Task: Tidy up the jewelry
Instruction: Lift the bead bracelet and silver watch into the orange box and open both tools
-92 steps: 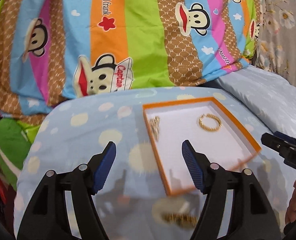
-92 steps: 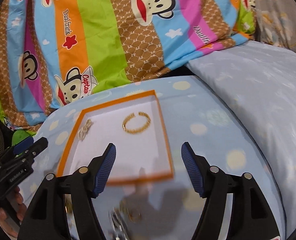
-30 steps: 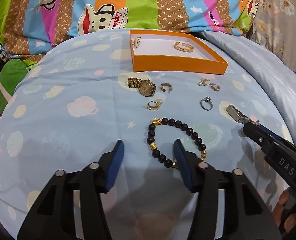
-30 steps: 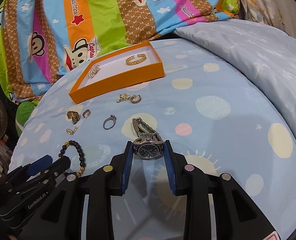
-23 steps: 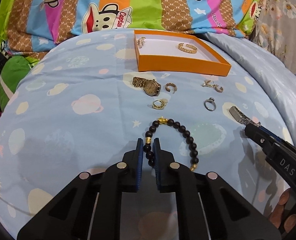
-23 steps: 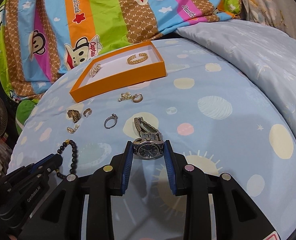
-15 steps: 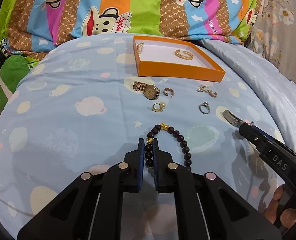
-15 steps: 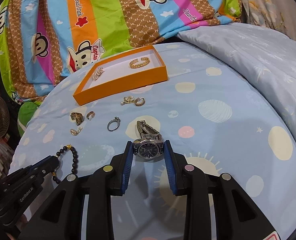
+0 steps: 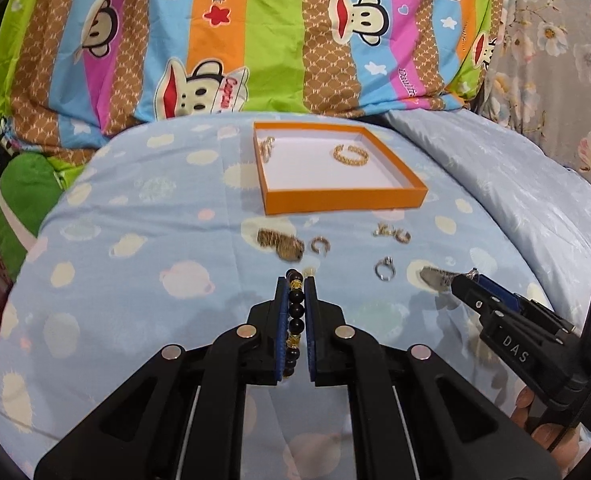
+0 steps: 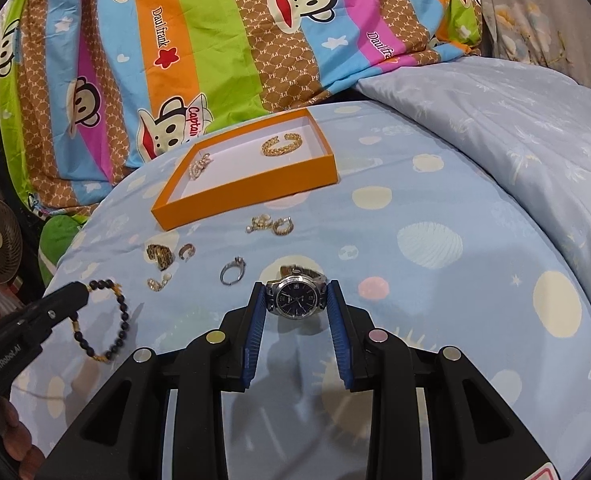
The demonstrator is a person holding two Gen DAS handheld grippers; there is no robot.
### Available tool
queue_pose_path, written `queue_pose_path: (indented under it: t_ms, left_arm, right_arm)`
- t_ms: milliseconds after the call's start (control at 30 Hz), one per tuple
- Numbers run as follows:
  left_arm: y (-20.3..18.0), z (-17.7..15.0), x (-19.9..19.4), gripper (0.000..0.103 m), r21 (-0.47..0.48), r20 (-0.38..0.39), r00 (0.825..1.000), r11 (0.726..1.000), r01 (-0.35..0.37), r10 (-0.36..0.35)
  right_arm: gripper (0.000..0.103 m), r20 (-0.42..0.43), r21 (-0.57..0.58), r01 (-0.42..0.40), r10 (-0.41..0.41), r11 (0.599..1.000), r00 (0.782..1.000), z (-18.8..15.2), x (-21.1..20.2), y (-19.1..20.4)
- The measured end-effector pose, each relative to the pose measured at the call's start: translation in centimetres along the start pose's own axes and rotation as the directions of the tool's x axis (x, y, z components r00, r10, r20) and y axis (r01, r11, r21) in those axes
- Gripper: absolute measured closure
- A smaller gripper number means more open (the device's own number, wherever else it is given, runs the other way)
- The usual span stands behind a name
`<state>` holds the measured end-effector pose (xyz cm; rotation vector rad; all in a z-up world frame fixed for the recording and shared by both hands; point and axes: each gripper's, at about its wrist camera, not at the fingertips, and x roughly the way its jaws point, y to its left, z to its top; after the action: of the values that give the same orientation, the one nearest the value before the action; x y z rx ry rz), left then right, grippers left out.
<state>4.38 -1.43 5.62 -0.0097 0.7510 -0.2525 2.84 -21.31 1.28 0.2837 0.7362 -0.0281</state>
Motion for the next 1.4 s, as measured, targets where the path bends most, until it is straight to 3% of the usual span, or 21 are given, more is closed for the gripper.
queue_pose_path:
  t_ms: [233,267,367,600,700,767,800,933,1233,1333,1400]
  left_arm:
    - [0.0,4.4,1.2,0.096,0.018,0.059,0.998,1.0,-0.021,0.02]
    - [0.1,5.0,1.4,0.096,0.017,0.066,0.998,1.0,-0.022,0.021]
    - [0.0,7.5,2.5,0.096,0.018,0.098,0.995,0.999,-0.033,0.031]
    - [0.5,11.3,5.8,0.096,-0.014,0.106,0.994,0.999,-0.03,0.032]
    - [0.9,11.5,5.8,0.096,-0.019,0.111,0.994,1.0,-0.022,0.024]
    - [1.0,11.1,5.6,0.096,-0.007,0.122,0.992,0.999,-0.034,0.035]
    - [1.0,10.9,5.6,0.096,-0.007,0.121,0.992,0.999,-0.034,0.034]
    - [1.1,9.9,5.3,0.096,-0.024,0.107,0.994,1.0,-0.009,0.012]
    - [1.6,8.3,5.7,0.096,-0.034,0.074,0.997,0.999,-0.01,0.013]
    - [1.9,8.2,6.0,0.096,-0.037,0.069,0.998,0.999,-0.011,0.014]
    - [1.9,8.2,6.1,0.096,-0.038,0.068,0.998,0.999,-0.012,0.014]
  right_arm:
    - [0.074,0.042,-0.017,-0.005,0.005,1.0,0.999,4.7,1.7,0.5]
    - [0.076,0.047,-0.018,-0.012,0.013,1.0,0.999,5.5,2.1,0.7]
    - [0.098,0.064,-0.029,-0.012,0.014,1.0,0.998,7.9,3.5,1.2]
    - [0.102,0.042,-0.015,-0.002,0.003,1.0,0.999,10.4,6.4,0.7]
    - [0.095,0.007,-0.004,-0.016,0.016,1.0,1.0,9.1,5.9,-0.3]
    - [0.07,-0.029,0.006,-0.036,0.036,0.999,0.999,7.7,5.8,-0.9]
    - [0.067,-0.047,0.006,-0.047,0.047,0.999,0.998,7.1,5.9,-1.0]
    - [0.067,-0.087,-0.038,-0.035,0.031,0.999,0.996,5.5,6.2,-0.1]
    - [0.068,-0.15,-0.116,-0.012,-0.006,0.993,0.989,6.5,9.9,2.2]
    - [0.075,-0.167,-0.141,0.006,-0.03,0.99,0.985,6.3,10.8,2.5]
    - [0.088,-0.17,-0.14,0.009,-0.033,0.99,0.985,6.4,11.0,2.4]
